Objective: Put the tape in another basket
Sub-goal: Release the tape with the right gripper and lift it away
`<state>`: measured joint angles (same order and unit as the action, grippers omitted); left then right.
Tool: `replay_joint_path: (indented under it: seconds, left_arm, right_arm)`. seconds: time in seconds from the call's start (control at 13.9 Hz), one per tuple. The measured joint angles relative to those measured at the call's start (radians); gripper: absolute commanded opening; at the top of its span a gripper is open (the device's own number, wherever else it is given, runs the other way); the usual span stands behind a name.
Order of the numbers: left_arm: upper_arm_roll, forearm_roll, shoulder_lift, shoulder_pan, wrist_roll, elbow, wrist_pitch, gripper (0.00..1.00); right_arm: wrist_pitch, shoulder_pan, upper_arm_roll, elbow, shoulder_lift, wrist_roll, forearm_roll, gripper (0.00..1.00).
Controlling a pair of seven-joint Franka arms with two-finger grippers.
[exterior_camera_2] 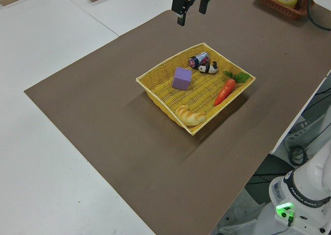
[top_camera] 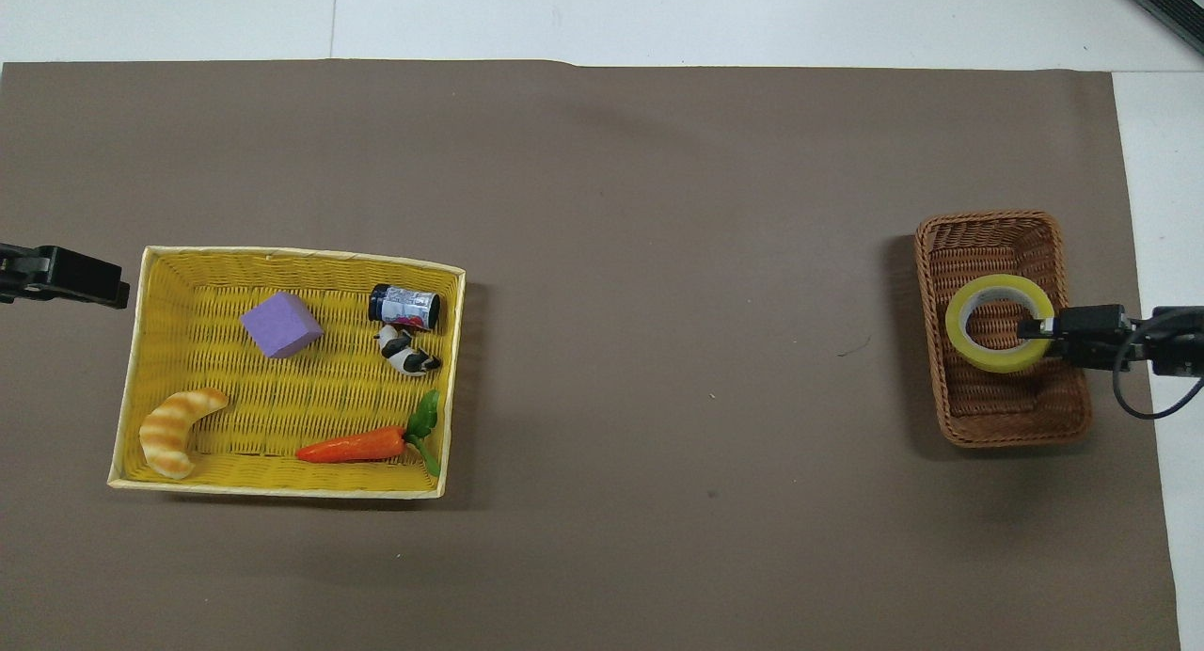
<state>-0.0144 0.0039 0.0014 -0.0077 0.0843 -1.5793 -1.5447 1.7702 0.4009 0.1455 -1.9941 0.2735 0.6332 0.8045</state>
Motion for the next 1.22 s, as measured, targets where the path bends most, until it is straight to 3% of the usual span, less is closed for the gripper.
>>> replay_joint_path:
  seconds: [0.43, 0.57, 0.86, 1.22]
  left_arm:
    - [0.000, 0.000, 0.000, 0.000, 0.000, 0.000, 0.000, 1.00]
    - [0.000, 0.000, 0.000, 0.000, 0.000, 0.000, 0.000, 1.00]
    - [0.000, 0.000, 0.000, 0.000, 0.000, 0.000, 0.000, 1.00]
    - [0.000, 0.000, 0.000, 0.000, 0.000, 0.000, 0.000, 1.00]
  right_arm:
    - [0.001, -0.003, -0.002, 0.052, 0.002, 0.013, -0.014, 1.00]
    - [0.004, -0.026, -0.008, 0.119, 0.000, 0.006, -0.100, 1.00]
    - [0.069, -0.183, -0.016, 0.247, -0.028, -0.166, -0.331, 1.00]
    - [0.135, -0.396, -0.022, 0.262, -0.097, -0.453, -0.594, 1.00]
